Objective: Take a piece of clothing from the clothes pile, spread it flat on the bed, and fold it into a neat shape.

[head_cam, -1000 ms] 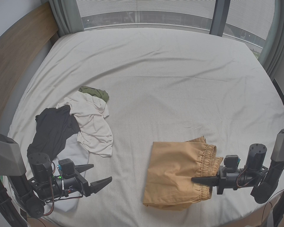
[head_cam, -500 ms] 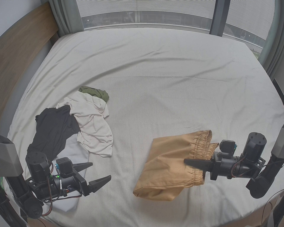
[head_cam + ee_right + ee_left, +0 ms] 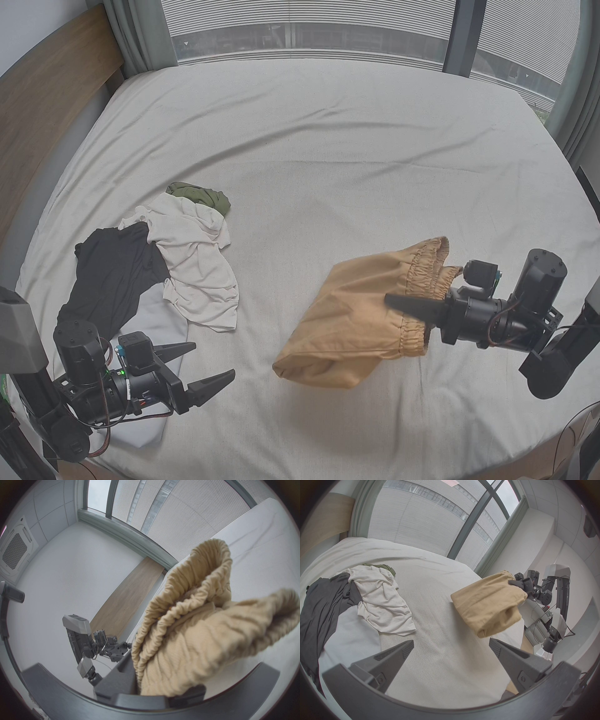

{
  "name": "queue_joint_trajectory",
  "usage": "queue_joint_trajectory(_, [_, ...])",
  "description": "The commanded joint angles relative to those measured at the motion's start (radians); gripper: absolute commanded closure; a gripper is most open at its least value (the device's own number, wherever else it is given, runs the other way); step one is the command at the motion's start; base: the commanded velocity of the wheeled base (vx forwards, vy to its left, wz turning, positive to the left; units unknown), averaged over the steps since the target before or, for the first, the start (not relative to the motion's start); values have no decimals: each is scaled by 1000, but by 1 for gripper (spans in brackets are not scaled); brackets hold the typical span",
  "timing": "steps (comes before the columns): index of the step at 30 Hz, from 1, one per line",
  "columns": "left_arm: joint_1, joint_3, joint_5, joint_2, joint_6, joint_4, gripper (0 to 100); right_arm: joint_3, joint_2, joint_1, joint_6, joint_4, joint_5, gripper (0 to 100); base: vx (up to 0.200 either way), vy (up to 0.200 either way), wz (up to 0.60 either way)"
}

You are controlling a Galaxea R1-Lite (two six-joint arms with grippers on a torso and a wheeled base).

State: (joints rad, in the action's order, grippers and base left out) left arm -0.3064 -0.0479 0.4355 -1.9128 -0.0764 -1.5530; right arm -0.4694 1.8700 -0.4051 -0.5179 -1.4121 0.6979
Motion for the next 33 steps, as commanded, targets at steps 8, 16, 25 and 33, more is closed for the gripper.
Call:
queue_joint_trajectory(8, [0, 2, 0, -2, 0, -2, 0, -204, -12, -9, -28, 148, -15, 100, 0, 0, 0])
queue_joint_trajectory(16, [0, 3, 0, -3, -2, -2, 0, -357, -12, -1, -28, 298, -17, 100, 0, 0, 0])
queue_joint_trajectory(25, [1, 3, 2, -6, -2, -2, 0, -534, 14, 26, -28, 466, -21, 100, 0, 0, 0])
queue_joint_trajectory(33, [1, 6, 2, -8, -2, -2, 0, -710, 77, 46, -28, 598, -21, 100, 0, 0, 0])
